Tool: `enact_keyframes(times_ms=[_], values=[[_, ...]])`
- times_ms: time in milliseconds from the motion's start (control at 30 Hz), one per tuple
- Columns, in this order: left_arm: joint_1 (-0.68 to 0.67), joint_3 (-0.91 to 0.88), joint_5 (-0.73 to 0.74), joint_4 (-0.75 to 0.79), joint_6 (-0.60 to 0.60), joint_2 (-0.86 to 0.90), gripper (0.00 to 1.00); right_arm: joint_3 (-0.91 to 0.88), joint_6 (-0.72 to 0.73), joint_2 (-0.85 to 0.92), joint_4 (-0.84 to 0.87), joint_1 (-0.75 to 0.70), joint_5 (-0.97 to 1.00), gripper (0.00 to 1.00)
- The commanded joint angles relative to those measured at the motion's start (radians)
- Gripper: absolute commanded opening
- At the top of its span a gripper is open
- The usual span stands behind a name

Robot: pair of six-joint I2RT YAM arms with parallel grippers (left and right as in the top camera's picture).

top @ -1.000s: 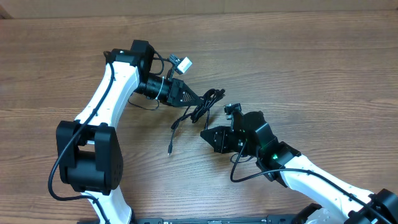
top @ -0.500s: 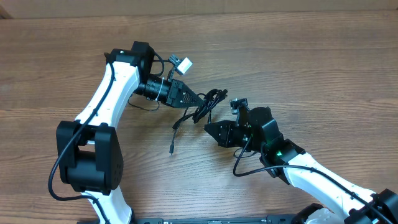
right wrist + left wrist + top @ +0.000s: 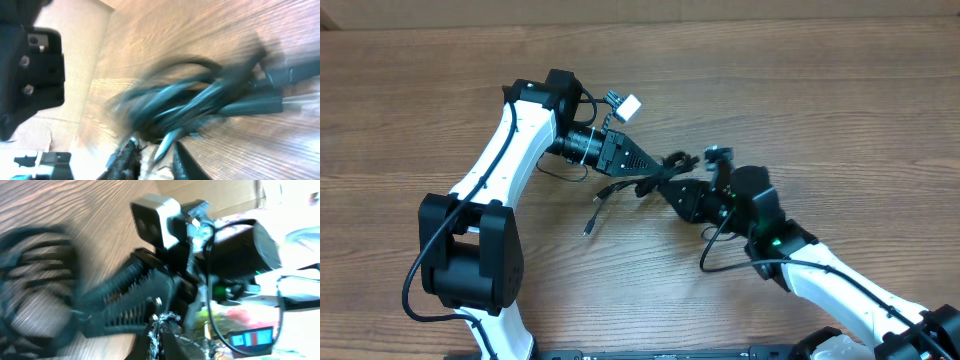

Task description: Untangle cables

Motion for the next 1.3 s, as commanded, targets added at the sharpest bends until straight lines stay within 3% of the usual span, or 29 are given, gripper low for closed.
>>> enact_keyframes(times_ms=[0,100,200,300,433,567,733,967,1100,1267], values=[[0.006,0.001,0.129,-0.002,-0.009,-0.028,0.04,0.016,-0.006,0.001,0.011,-0.067,-0.124,0.27],[0.007,0.001,0.186,0.001,-0.019,-0.028,0.04,0.016,-0.071,0.001,0.011,-0.096,-0.296,0.43],[0.01,0.001,0.192,0.032,-0.019,-0.028,0.04,0.016,-0.08,0.001,-0.039,-0.116,-0.338,0.55],[0.013,0.001,0.045,0.09,-0.069,-0.028,0.04,0.016,-0.076,0.001,-0.143,-0.158,-0.305,0.64],[0.008,0.001,-0.193,0.132,-0.174,-0.028,0.04,0.016,-0.013,0.001,-0.198,-0.197,-0.254,0.64],[0.005,0.001,-0.464,0.186,-0.383,-0.028,0.05,0.016,0.139,0.001,-0.275,-0.194,-0.148,0.63],[-0.011,-0.003,-0.711,0.195,-0.592,-0.028,0.23,0.015,0.22,0.001,-0.374,-0.149,0.0,0.63],[-0.076,-0.044,-0.773,0.292,-0.599,-0.028,0.32,0.015,0.224,0.001,-0.391,-0.091,0.143,0.59],[-0.129,-0.074,-0.854,0.328,-0.616,-0.028,0.42,0.015,0.244,0.001,-0.42,-0.091,0.153,0.58],[-0.189,-0.135,-0.936,0.419,-0.616,-0.028,0.48,0.014,0.256,0.01,-0.424,-0.091,0.158,0.57]])
